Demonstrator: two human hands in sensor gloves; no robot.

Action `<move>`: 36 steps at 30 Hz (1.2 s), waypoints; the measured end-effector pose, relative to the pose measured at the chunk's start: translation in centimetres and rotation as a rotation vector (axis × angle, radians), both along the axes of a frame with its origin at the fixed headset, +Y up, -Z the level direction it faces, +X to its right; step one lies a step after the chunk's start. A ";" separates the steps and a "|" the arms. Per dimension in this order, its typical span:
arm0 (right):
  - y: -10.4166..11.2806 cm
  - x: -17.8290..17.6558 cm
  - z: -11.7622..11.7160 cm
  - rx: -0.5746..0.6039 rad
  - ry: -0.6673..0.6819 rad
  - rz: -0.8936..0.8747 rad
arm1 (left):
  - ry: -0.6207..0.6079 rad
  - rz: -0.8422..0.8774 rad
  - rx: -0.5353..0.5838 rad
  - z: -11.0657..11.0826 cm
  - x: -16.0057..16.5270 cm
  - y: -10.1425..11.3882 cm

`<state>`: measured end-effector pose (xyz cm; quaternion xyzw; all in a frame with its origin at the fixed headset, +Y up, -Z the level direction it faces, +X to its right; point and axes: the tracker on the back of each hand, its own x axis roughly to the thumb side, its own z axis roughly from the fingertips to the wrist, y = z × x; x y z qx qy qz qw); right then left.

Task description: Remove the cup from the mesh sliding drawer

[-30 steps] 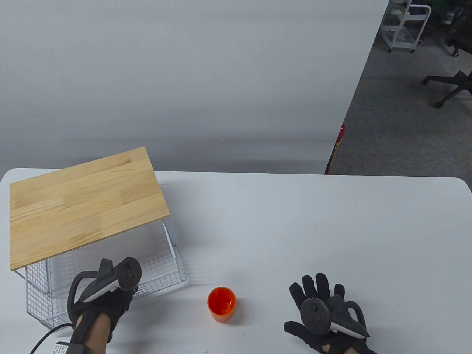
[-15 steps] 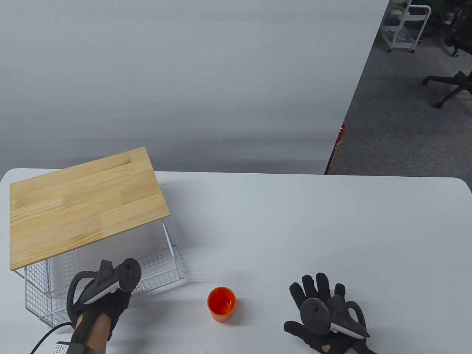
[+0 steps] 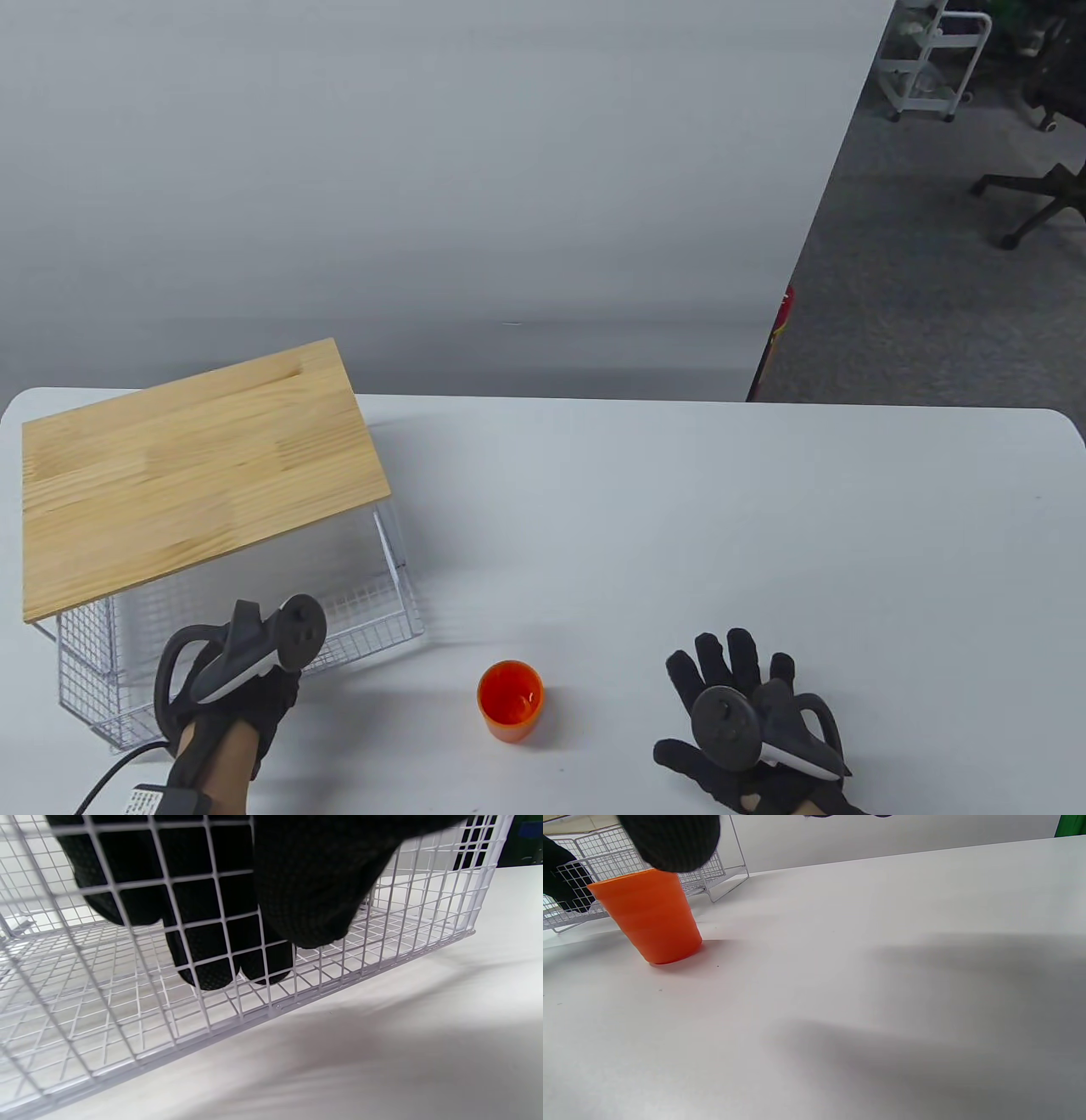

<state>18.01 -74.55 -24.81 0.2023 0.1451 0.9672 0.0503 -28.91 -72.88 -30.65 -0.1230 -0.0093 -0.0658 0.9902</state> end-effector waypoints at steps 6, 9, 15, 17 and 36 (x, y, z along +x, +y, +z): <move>0.0 0.0 0.0 -0.001 0.001 0.002 | 0.001 -0.009 0.007 0.0 0.2 -0.1; 0.0 0.0 0.0 -0.001 0.000 0.002 | -0.001 -0.006 0.022 -0.1 0.2 -0.1; -0.1 0.0 0.0 -0.003 0.000 0.002 | 0.008 -0.011 0.026 -0.1 0.0 -0.2; -0.1 0.0 0.0 -0.006 0.002 0.003 | 0.012 -0.005 0.032 -0.1 -0.1 -0.2; 0.0 0.0 0.0 0.000 0.002 0.001 | 0.036 -0.024 0.078 -0.2 -0.1 -0.4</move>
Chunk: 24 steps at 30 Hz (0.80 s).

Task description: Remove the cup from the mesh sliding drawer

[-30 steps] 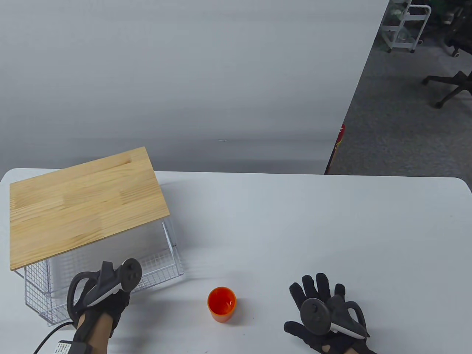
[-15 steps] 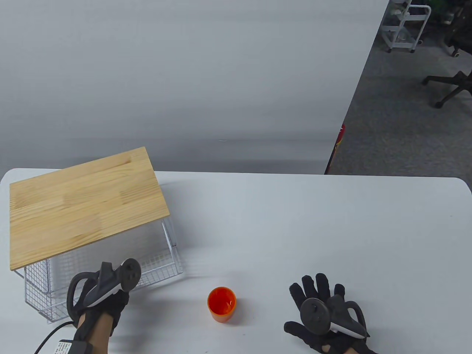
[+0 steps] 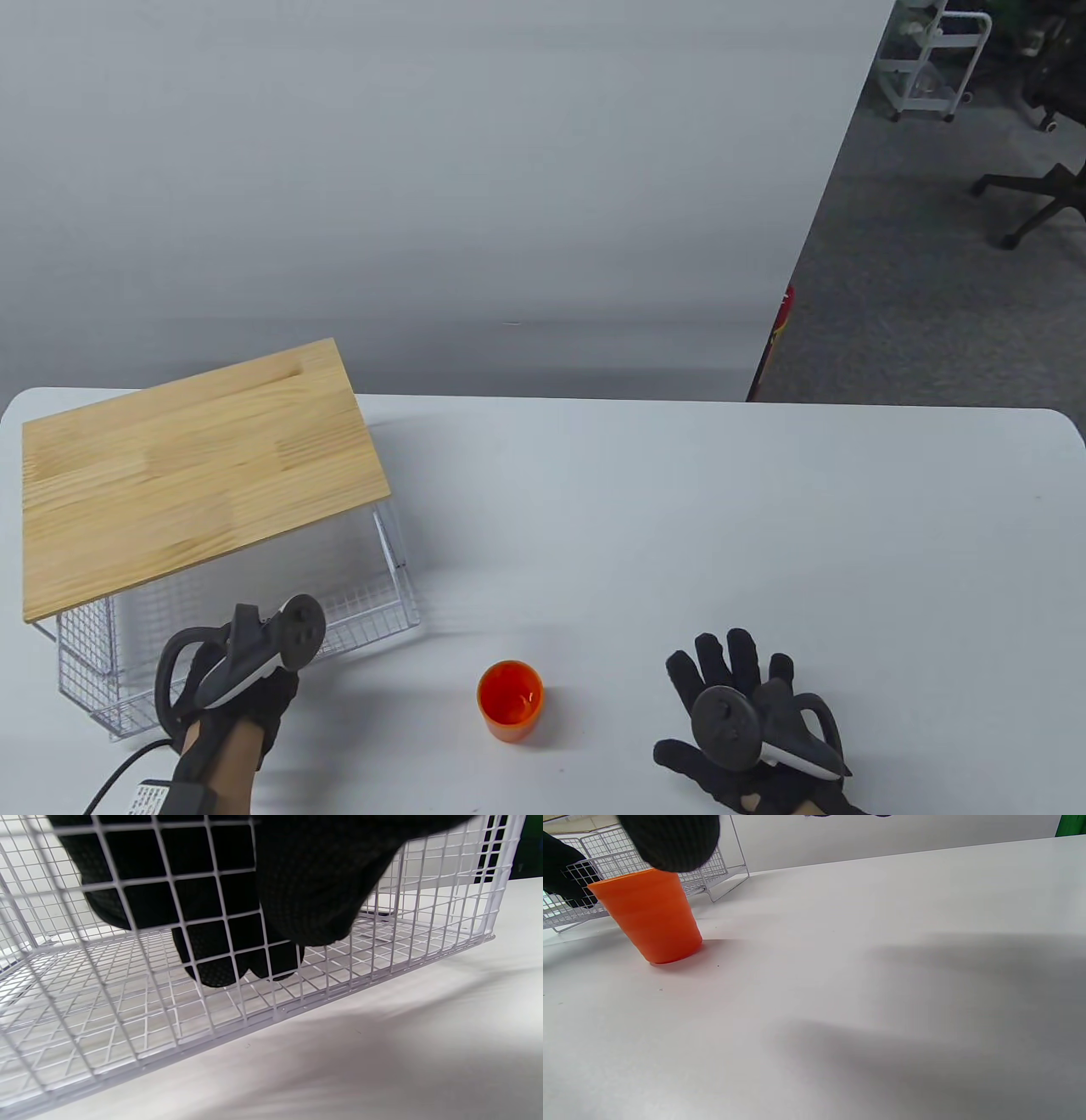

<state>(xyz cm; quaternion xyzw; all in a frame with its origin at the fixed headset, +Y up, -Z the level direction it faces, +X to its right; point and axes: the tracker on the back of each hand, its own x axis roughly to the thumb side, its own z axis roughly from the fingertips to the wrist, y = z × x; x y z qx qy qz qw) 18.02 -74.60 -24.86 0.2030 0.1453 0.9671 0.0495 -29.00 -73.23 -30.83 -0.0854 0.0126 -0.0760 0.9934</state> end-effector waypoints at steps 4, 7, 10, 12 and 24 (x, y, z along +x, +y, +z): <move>0.0 0.0 0.0 0.004 0.001 0.001 | -0.003 -0.001 0.009 -0.1 -0.1 0.0; 0.0 0.0 0.0 0.004 0.002 0.002 | 0.000 -0.005 0.016 -0.2 -0.2 0.0; 0.0 0.0 0.0 0.006 0.000 -0.001 | 0.003 -0.010 0.033 -0.2 -0.2 -0.1; 0.0 0.0 0.0 0.009 0.000 -0.001 | 0.005 -0.008 0.042 -0.2 -0.2 -0.1; 0.1 0.2 0.1 0.027 -0.004 -0.011 | 0.014 -0.020 0.103 -0.3 -0.2 -0.1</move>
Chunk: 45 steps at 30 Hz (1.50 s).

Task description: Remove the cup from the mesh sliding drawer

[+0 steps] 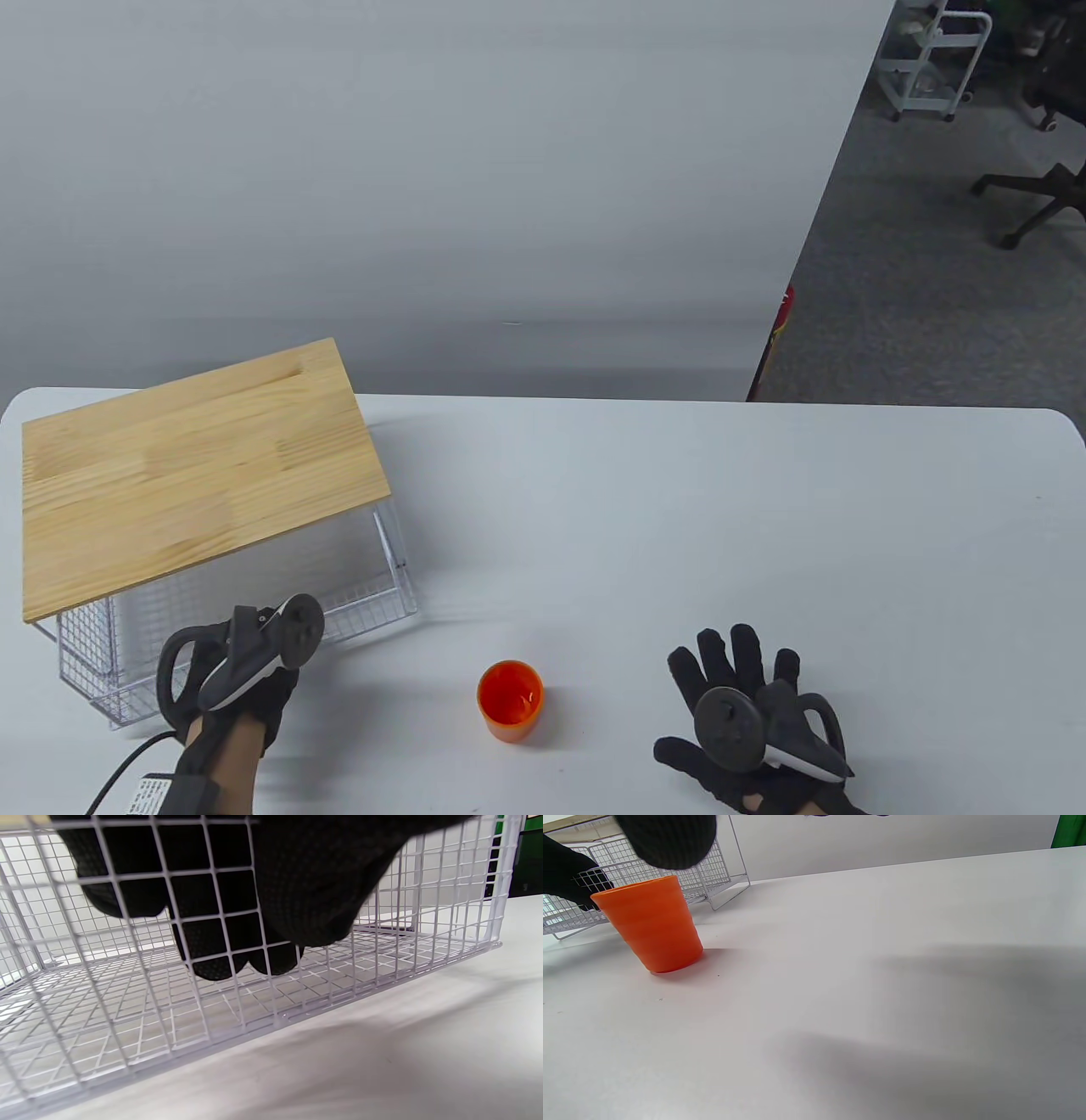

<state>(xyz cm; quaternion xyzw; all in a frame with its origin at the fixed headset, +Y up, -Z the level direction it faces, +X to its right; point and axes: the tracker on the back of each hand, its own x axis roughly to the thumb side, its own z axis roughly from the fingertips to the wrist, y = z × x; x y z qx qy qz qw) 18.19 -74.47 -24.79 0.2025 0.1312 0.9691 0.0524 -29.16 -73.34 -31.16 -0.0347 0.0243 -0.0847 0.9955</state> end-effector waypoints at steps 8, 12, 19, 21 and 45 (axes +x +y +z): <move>0.1 0.2 0.0 0.014 0.002 -0.013 | 0.007 -0.024 0.055 -0.1 0.0 -0.2; 0.1 0.2 0.0 0.017 0.002 -0.015 | 0.009 -0.039 0.055 -0.2 -0.1 0.0; 0.6 0.3 0.4 0.037 -0.004 -0.035 | 0.014 -0.037 0.064 -0.5 0.0 -0.2; 0.8 0.4 0.5 0.049 -0.006 -0.039 | 0.015 -0.040 0.065 -0.6 -0.1 -0.3; 1.1 0.2 0.6 0.048 -0.002 -0.035 | 0.043 -0.081 0.111 -1.5 0.0 -0.5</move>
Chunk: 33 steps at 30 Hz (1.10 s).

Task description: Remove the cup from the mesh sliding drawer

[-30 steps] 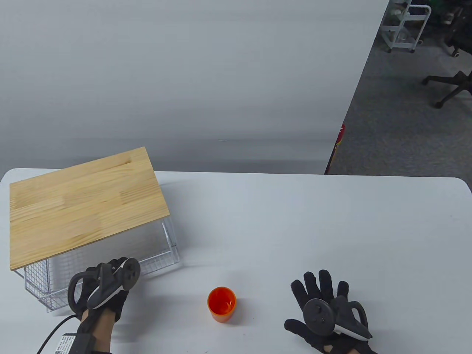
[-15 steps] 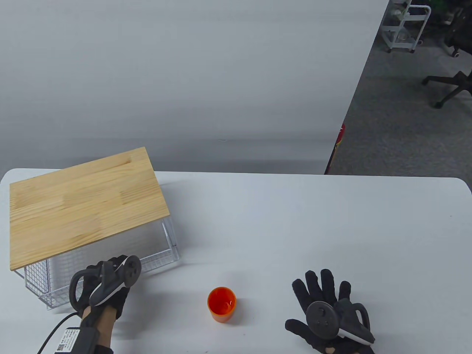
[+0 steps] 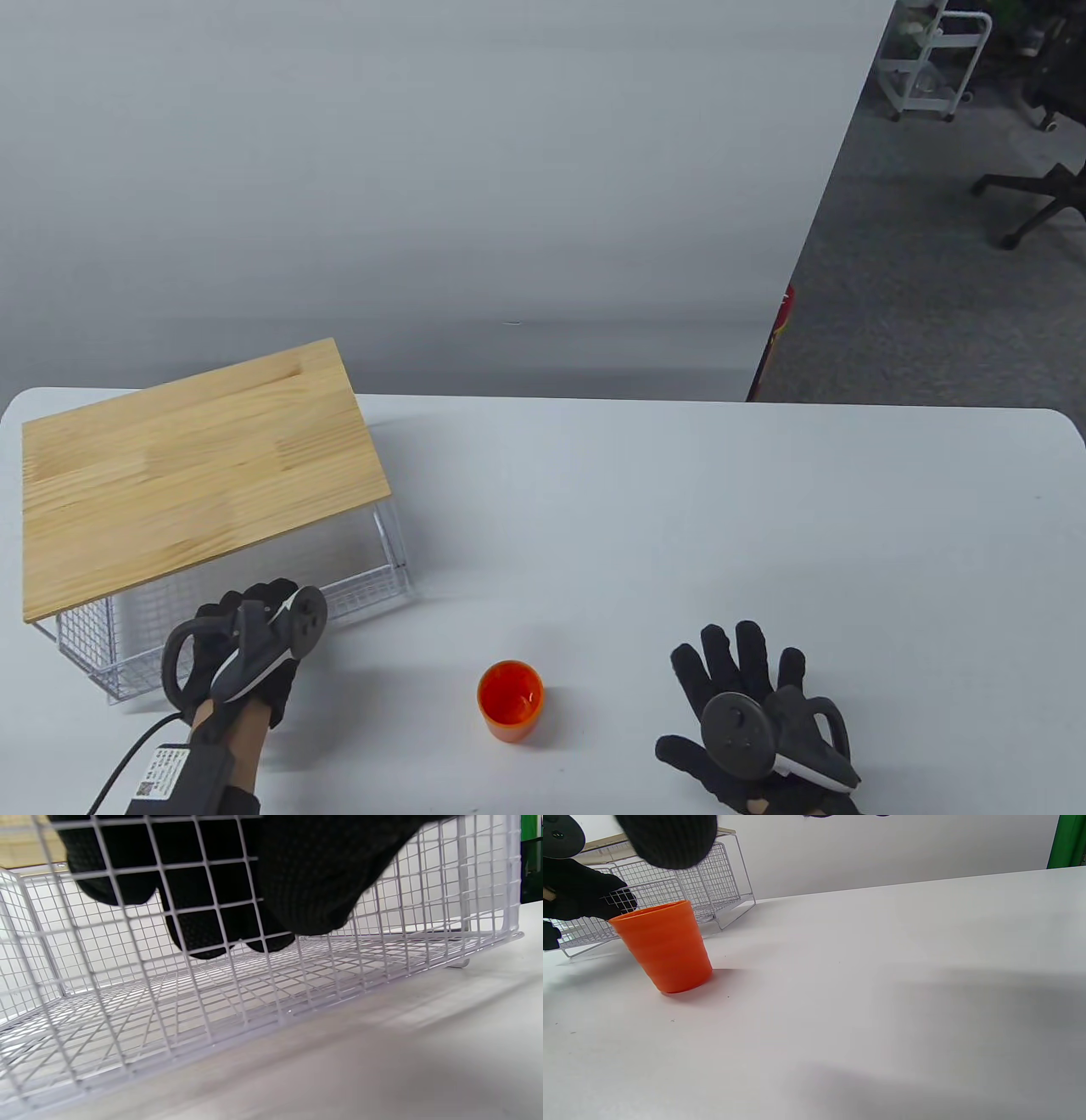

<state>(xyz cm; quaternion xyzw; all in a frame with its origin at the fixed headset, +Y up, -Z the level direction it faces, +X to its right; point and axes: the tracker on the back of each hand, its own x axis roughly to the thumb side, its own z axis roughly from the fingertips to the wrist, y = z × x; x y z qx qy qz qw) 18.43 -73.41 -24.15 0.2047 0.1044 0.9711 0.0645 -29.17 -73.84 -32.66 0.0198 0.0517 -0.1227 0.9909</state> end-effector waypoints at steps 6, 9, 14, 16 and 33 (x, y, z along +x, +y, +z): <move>0.0 0.0 0.0 0.002 0.000 0.000 | 0.012 -0.013 0.014 -0.1 0.0 -0.2; 0.1 0.0 0.0 0.002 -0.002 0.001 | 0.015 -0.025 0.024 -0.1 0.2 -0.3; 0.1 0.0 0.1 0.003 -0.005 -0.002 | 0.023 -0.030 0.022 -0.3 0.2 -0.1; 0.2 0.0 0.1 0.006 -0.006 -0.002 | 0.024 -0.027 0.026 -0.4 0.1 0.0; 0.2 0.0 0.1 -0.004 -0.015 0.004 | 0.053 -0.012 0.017 -1.7 -0.1 -0.2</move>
